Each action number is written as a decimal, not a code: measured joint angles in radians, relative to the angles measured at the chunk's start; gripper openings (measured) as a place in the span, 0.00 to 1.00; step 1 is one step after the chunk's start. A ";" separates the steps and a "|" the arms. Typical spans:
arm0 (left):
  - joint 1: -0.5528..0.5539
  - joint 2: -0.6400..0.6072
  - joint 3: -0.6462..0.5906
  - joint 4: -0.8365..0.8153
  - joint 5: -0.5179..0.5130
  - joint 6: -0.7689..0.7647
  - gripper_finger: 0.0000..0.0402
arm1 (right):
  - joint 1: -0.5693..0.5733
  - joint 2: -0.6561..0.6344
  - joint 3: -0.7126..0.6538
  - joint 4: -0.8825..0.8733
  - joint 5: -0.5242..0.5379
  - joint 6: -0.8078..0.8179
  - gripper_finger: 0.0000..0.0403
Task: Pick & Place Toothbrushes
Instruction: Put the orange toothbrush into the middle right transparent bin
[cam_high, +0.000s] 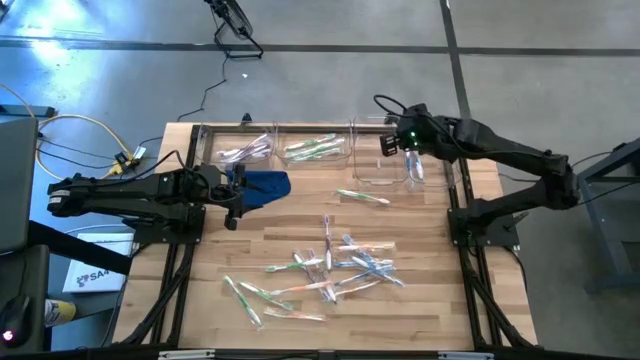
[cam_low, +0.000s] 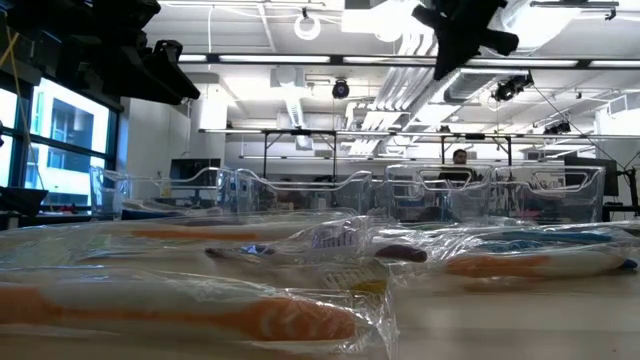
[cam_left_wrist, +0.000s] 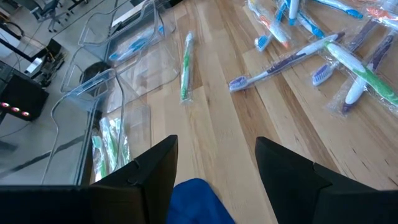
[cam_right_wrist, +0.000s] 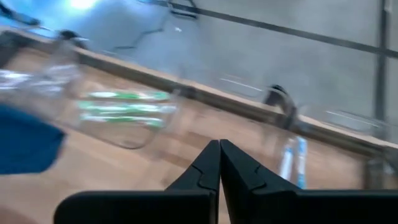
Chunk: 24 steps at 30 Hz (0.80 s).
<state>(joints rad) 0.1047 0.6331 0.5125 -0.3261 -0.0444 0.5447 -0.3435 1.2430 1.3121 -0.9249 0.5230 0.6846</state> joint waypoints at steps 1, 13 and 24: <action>0.000 0.000 0.000 0.000 0.000 0.000 0.52 | 0.015 -0.003 0.000 0.009 -0.004 0.000 0.01; 0.000 0.000 0.000 -0.020 0.000 0.000 0.52 | 0.206 -0.008 0.000 0.051 -0.123 0.007 0.01; 0.000 0.000 0.000 -0.022 0.000 0.000 0.52 | 0.363 -0.008 0.000 0.050 -0.134 0.055 0.01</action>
<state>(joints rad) 0.1047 0.6331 0.5125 -0.3485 -0.0444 0.5446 0.0197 1.2354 1.3121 -0.8745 0.3885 0.7392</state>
